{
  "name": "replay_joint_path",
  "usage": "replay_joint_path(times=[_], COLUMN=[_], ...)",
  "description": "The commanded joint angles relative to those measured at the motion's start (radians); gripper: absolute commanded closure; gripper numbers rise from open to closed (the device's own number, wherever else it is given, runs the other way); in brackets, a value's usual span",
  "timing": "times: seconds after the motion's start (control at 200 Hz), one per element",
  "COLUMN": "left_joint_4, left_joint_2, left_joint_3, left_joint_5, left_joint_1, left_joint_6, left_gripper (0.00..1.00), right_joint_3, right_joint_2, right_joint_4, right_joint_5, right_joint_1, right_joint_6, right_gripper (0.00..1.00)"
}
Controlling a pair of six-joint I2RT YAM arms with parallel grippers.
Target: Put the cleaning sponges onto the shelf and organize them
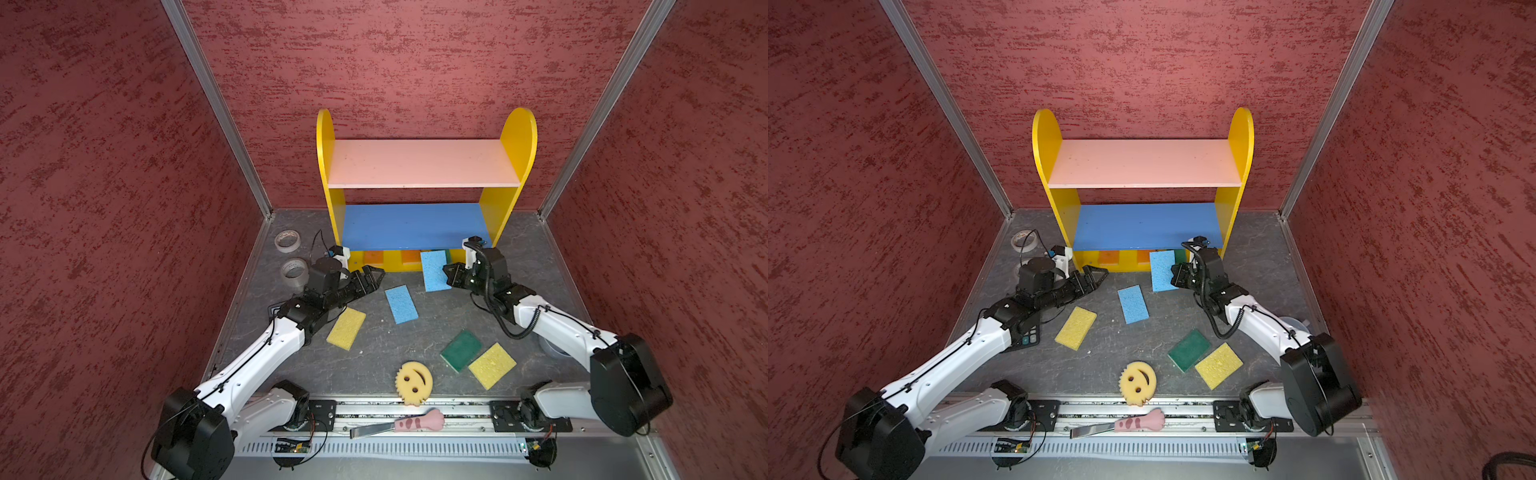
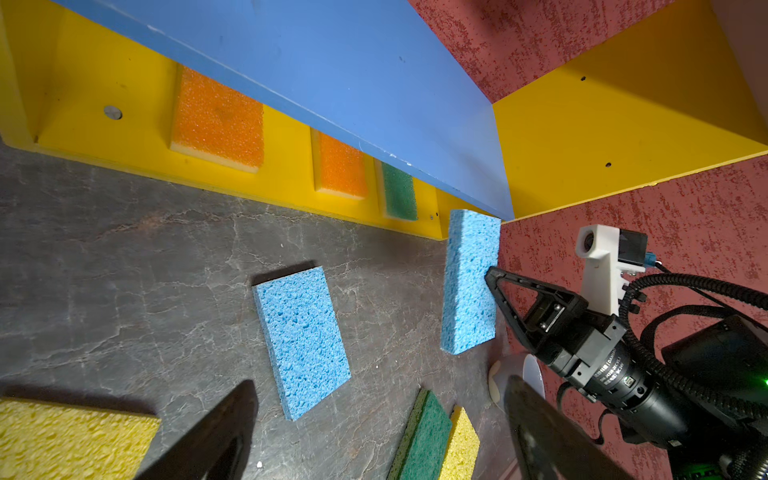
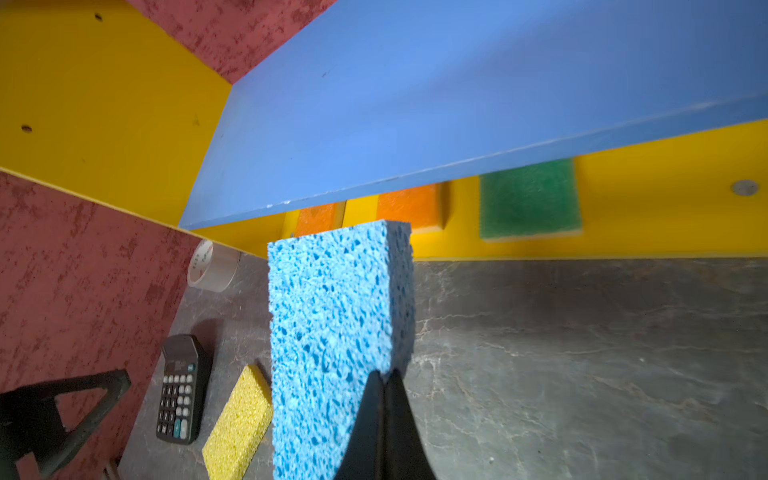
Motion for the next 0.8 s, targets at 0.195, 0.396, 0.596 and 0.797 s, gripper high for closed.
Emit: replay_joint_path(times=[0.195, 0.396, 0.596, 0.797], left_joint_4=[-0.006, -0.073, -0.123, -0.149], left_joint_2=[-0.039, -0.118, -0.218, -0.219], left_joint_3=[0.006, -0.008, -0.047, -0.055], left_joint_5=[-0.024, -0.070, -0.091, -0.073], left_joint_1=[0.005, 0.027, 0.087, 0.130], left_joint_6=[0.005, 0.026, 0.029, 0.038], left_gripper=[0.08, 0.08, 0.06, 0.06], right_joint_3=[0.137, 0.264, 0.259, 0.215], right_joint_2=[0.277, 0.449, 0.490, 0.478], right_joint_4=[-0.013, 0.016, -0.038, -0.102], right_joint_5=[0.018, -0.036, 0.065, 0.168], right_joint_1=[0.302, 0.408, 0.416, 0.392], right_joint_6=[0.000, 0.046, 0.066, 0.098], right_gripper=[1.00, 1.00, 1.00, 0.99])
